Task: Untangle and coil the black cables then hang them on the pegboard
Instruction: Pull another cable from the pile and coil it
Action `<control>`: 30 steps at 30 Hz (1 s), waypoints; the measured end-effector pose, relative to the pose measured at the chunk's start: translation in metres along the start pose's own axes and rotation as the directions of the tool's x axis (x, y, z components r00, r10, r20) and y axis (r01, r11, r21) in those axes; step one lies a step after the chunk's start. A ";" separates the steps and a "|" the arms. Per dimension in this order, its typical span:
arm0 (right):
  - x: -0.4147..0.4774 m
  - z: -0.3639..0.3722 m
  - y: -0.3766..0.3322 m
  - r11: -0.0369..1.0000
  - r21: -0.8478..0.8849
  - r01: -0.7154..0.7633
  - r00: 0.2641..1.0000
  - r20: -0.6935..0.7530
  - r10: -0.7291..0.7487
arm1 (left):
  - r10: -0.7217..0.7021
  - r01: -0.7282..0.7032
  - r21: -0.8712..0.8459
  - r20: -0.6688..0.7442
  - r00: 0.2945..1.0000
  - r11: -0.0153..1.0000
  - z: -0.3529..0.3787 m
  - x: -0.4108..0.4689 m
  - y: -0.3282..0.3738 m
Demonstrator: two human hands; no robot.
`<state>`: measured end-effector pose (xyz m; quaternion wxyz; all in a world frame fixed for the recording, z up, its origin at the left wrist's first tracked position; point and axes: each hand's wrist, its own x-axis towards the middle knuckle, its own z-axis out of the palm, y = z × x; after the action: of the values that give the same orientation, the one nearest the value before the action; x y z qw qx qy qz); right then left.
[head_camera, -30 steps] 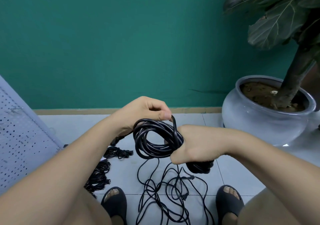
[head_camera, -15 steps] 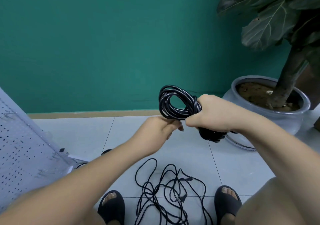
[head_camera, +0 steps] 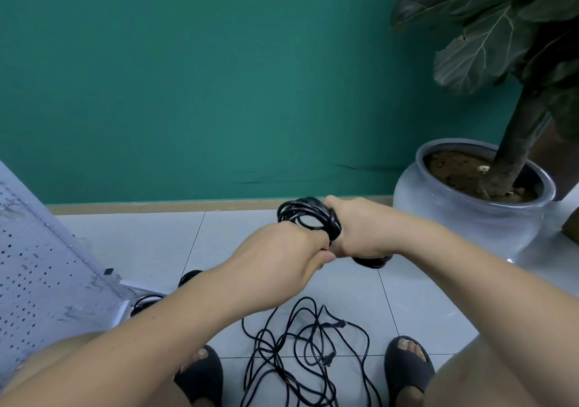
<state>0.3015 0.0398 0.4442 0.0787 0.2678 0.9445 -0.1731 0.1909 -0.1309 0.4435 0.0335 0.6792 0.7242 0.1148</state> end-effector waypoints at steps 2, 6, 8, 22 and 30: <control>-0.003 0.003 -0.007 0.999 -0.008 0.044 0.998 0.048 -0.044 | 0.000 -0.004 -0.062 -0.067 0.998 0.998 -0.007 0.001 -0.009; -0.010 0.017 -0.026 0.987 -0.116 0.115 0.990 0.101 -0.103 | 0.027 -0.033 -0.043 -0.135 0.990 0.999 -0.015 0.005 -0.024; -0.013 0.025 -0.034 0.984 -0.080 0.159 0.982 0.115 -0.149 | 0.055 -0.063 -0.066 -0.124 0.991 0.996 -0.019 0.005 -0.033; -0.024 0.012 -0.042 0.926 0.192 0.325 0.932 -0.232 -0.279 | -0.237 0.189 -0.746 0.043 0.971 0.639 -0.043 -0.003 -0.060; -0.028 -0.005 -0.030 0.922 0.267 0.281 0.933 -0.303 -0.196 | -0.285 0.174 -0.840 0.024 0.958 0.514 -0.044 -0.004 -0.074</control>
<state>0.3091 0.0044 0.4641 -0.1151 0.1798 0.9337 -0.2875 0.1103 -0.1441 0.4703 0.3245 0.4711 0.6659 0.4790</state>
